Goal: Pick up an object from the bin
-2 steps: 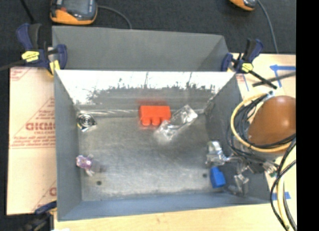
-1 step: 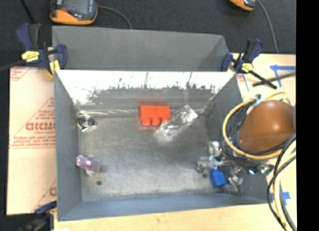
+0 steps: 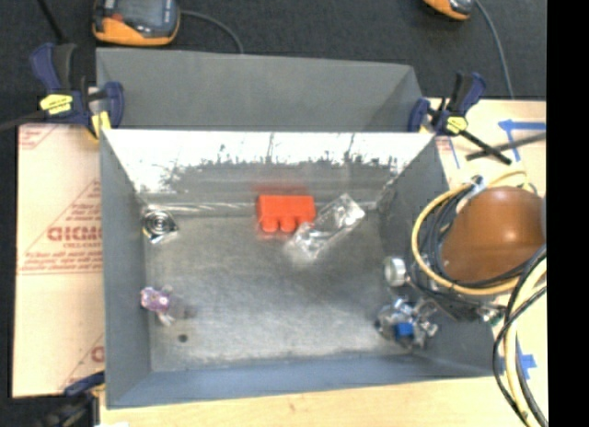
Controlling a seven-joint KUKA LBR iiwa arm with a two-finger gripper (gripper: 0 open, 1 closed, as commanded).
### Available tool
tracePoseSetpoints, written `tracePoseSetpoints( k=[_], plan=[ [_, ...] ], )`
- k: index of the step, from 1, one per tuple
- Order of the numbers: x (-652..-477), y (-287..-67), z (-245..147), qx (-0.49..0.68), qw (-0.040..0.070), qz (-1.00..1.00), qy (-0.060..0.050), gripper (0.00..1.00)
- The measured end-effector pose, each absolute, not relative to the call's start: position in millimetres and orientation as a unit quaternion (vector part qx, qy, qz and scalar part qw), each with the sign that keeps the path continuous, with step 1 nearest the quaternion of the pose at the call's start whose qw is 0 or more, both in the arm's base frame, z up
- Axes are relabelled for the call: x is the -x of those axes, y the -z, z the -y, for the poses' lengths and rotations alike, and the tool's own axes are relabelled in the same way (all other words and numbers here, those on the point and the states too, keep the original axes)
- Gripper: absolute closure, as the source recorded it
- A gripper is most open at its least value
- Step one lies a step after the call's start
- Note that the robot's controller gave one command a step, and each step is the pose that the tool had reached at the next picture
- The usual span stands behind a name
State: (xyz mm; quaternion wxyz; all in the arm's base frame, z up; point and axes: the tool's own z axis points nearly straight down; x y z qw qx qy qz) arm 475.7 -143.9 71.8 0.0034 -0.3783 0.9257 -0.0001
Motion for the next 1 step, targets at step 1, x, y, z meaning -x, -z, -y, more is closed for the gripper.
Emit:
tracePoseSetpoints(
  k=[1],
  plan=[
    [-488.6, -152.9, 145.6, 0.373, 0.005, -0.928, 0.003, 1.00]
  ],
)
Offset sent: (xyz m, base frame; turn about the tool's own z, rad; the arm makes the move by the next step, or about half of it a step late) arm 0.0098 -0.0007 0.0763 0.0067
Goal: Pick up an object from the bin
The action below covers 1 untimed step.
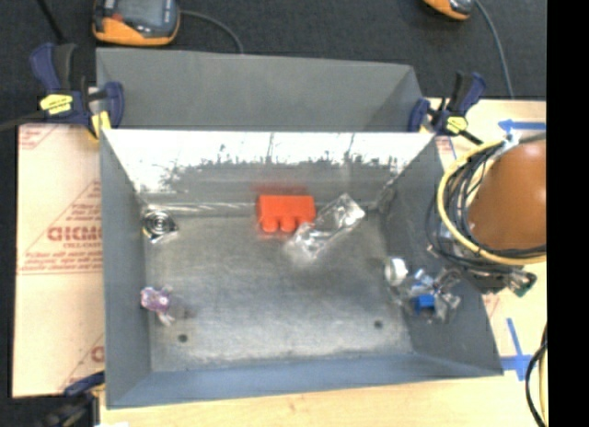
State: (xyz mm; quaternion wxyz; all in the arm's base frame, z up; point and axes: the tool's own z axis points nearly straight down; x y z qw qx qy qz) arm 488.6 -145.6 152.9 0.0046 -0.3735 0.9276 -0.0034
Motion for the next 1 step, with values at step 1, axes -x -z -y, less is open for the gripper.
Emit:
tracePoseSetpoints(
  k=[1],
  plan=[
    [-489.9, -186.8, 158.0, 0.373, 0.003, -0.928, 0.002, 1.00]
  ],
)
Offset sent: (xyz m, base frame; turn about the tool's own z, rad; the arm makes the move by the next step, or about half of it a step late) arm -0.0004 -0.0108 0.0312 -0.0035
